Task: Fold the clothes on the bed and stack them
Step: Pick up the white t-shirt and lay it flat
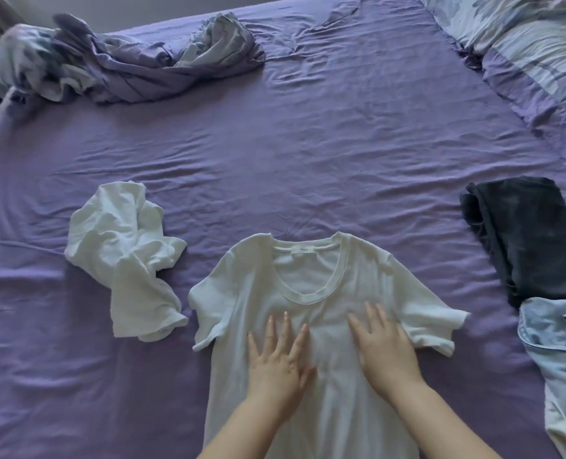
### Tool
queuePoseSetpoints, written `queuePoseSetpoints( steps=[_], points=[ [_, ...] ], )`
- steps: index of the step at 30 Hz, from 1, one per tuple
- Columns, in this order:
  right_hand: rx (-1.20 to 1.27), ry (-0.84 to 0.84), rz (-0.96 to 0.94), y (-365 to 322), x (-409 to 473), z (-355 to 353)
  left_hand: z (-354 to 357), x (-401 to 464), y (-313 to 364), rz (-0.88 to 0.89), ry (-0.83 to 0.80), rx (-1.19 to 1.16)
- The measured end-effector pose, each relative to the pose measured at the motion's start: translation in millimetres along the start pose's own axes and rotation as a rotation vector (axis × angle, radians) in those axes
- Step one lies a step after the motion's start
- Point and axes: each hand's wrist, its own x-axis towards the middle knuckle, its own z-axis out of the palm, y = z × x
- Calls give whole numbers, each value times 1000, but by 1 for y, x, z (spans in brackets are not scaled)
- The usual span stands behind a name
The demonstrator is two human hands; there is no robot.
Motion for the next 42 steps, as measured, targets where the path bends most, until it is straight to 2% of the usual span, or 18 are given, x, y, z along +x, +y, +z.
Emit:
queuePoseSetpoints(
  steps=[2,4,5,9,11,14,17,19,20,22,25,28,30,35,39,42],
  points=[
    [15,-38,116,-20,3,-11,1,-6,-22,-9,-8,-12],
    [13,-61,118,-39,14,-15,2,-10,-40,-9,17,-22],
    [12,-72,78,-52,19,-18,3,-11,-47,-7,40,-27],
    [-40,-11,-298,-102,54,-18,-6,-14,-68,-18,110,-52],
    [-29,24,-392,-127,71,-25,-16,-9,-81,-26,168,-89],
    [28,42,-476,-159,93,-37,-24,11,-110,-76,343,-138],
    [-30,-132,-466,-172,111,-40,-47,28,-131,-210,271,-102],
    [-79,-162,-455,-175,114,-37,-52,37,-137,-227,176,-72],
    [-98,-171,-440,-176,114,-39,-53,41,-138,-229,184,-55],
    [-114,-142,-434,-176,113,-35,-64,41,-140,-226,249,-58],
    [-149,-9,-456,-174,107,-35,-73,39,-144,-252,286,-280],
    [-128,45,-515,-176,99,-27,-84,45,-157,-225,478,-187],
    [-133,50,-551,-181,96,-22,-85,50,-166,-229,511,-46],
    [-162,-54,-464,-183,99,1,-62,40,-160,-153,535,156],
    [-136,45,-470,-151,83,14,-26,16,-134,30,407,198],
    [-96,103,-405,-114,53,25,1,-4,-109,8,290,119]
  ],
)
